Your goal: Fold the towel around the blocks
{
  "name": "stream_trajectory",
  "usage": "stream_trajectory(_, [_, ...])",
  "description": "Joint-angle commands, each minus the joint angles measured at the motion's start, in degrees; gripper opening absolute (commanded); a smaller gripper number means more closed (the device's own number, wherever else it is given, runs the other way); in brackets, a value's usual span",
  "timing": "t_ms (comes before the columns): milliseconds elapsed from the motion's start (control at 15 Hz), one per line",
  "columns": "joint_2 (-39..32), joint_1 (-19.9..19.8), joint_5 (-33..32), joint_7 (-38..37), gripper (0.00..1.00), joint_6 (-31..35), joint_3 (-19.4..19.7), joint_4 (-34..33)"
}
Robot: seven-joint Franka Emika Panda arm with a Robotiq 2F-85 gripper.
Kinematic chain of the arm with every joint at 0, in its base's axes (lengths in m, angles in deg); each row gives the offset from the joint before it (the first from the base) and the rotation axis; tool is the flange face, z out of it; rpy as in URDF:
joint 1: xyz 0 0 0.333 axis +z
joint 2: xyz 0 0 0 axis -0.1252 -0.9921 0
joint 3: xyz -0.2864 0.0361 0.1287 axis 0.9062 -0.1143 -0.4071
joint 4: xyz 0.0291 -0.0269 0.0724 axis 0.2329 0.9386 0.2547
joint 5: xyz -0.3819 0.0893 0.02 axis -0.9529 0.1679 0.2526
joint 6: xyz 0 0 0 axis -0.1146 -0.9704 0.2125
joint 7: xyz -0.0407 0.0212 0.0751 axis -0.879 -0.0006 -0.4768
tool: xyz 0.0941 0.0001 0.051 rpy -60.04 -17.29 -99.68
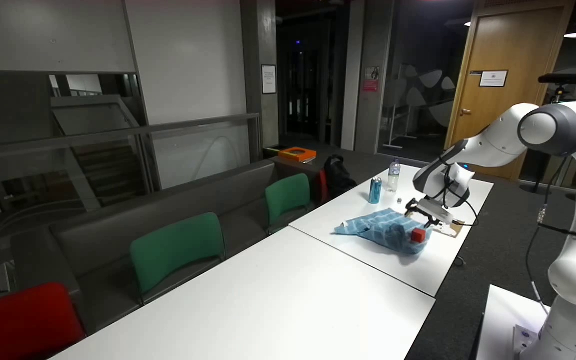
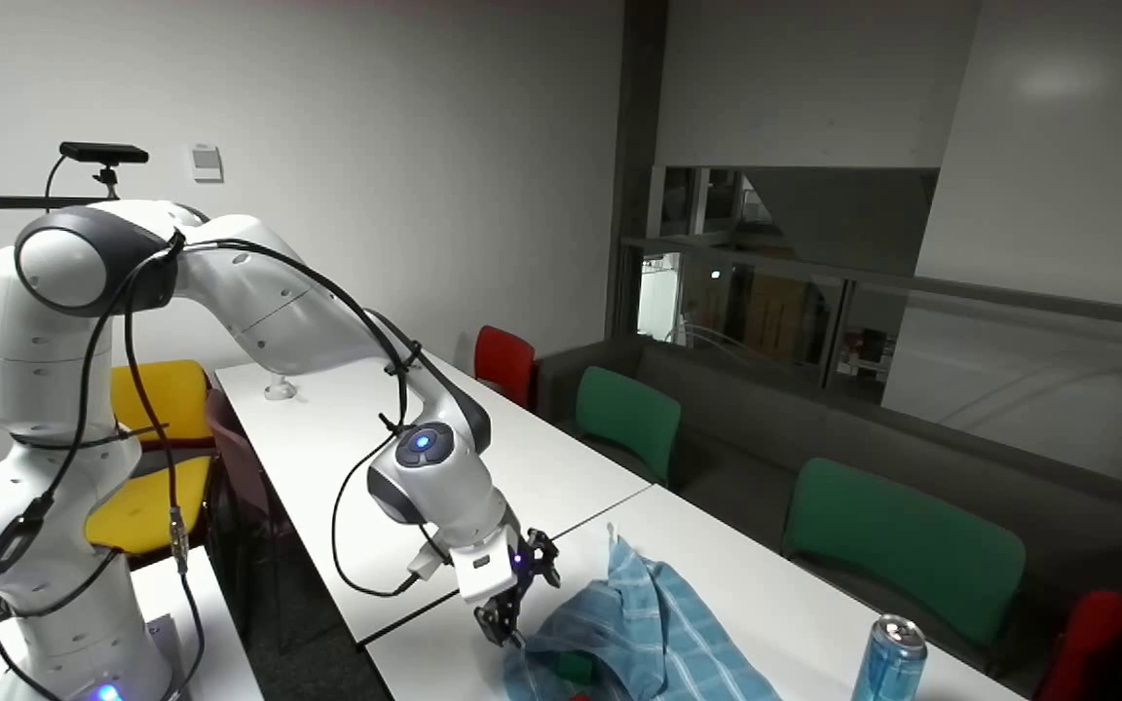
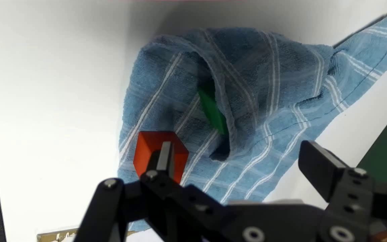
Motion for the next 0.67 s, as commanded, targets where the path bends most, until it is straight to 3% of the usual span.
stream_trajectory(0, [3.4,0.7,0.3,0.8,1.0,2.9,-0.6,3.7])
stream_trajectory(133, [0.7,0.3,0.0,0.0,1.0,1.1,-0.4,1.2])
stream_trajectory(600, [0.9,0.7,0.0,0.0,1.0,1.4,-0.4,1.5])
